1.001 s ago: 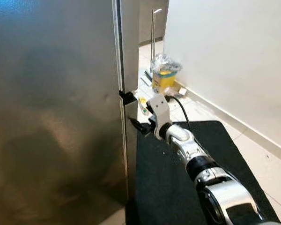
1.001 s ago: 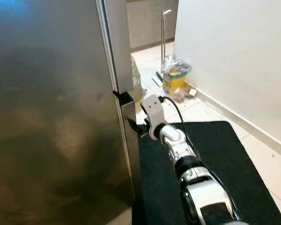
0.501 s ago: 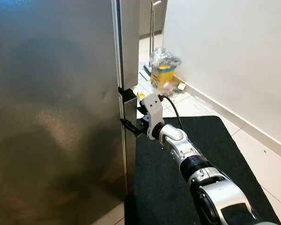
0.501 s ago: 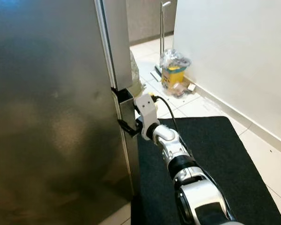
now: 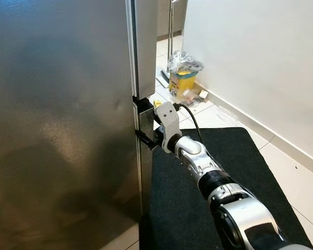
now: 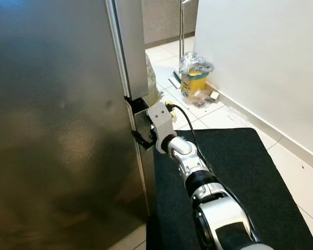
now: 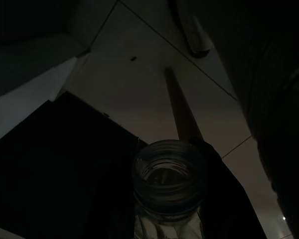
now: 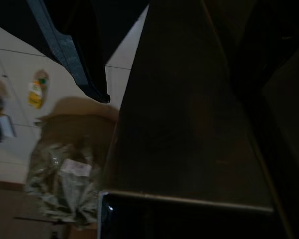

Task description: Restocking fridge

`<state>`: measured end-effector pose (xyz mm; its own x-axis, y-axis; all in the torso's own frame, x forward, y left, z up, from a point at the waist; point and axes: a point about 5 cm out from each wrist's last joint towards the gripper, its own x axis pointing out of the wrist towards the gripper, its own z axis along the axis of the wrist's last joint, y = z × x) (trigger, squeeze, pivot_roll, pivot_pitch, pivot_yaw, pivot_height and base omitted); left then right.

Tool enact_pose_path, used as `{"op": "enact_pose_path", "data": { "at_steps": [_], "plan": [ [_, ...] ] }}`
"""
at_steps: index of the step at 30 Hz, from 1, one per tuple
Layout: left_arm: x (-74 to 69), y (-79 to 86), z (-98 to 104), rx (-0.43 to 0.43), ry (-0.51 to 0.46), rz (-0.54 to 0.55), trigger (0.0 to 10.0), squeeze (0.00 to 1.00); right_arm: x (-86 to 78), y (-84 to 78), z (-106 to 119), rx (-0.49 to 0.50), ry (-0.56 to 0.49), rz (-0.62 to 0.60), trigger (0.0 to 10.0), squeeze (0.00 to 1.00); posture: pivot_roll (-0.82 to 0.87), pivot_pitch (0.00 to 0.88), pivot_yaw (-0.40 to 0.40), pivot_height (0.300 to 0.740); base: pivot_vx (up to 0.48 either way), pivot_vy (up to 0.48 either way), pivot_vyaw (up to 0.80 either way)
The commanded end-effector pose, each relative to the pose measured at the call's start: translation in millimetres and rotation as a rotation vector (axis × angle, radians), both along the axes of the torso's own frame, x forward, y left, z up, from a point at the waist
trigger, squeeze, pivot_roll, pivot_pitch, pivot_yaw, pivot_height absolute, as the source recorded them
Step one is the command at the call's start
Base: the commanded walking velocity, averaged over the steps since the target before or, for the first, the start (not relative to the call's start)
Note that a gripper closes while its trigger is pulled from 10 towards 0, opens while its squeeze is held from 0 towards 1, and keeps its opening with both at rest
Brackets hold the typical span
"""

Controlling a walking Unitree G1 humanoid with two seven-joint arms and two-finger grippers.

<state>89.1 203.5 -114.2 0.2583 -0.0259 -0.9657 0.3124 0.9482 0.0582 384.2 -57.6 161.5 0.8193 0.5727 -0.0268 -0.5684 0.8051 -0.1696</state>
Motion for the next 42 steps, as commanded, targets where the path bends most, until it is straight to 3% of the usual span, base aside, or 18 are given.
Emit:
{"op": "enact_pose_path", "data": {
  "at_steps": [1,9,30,42],
  "plan": [
    [-7.0,-0.2,-2,0.0,0.021,0.003,10.0,0.0,8.5,-11.5,13,-0.004,-0.051,-0.121,10.0,0.0,-0.02,0.123,0.011,0.74,0.0,0.0,0.0],
    [-7.1,0.6,-1,0.003,0.021,-0.001,10.0,0.0,14.8,-34.5,15,-0.021,-0.065,-0.274,10.0,0.0,-0.02,0.125,0.014,0.74,0.0,0.0,0.0],
    [-5.5,0.4,-1,0.001,0.019,-0.009,10.0,0.0,18.2,-64.2,13,-0.037,-0.07,-0.432,10.0,0.0,-0.03,0.121,0.019,0.74,0.0,0.0,0.0],
    [-3.6,0.1,-1,0.0,0.015,-0.011,10.0,0.0,17.8,-72.9,10,-0.043,-0.062,-0.477,10.0,0.0,-0.03,0.119,0.019,0.74,0.0,0.0,0.0]
  ]
}}
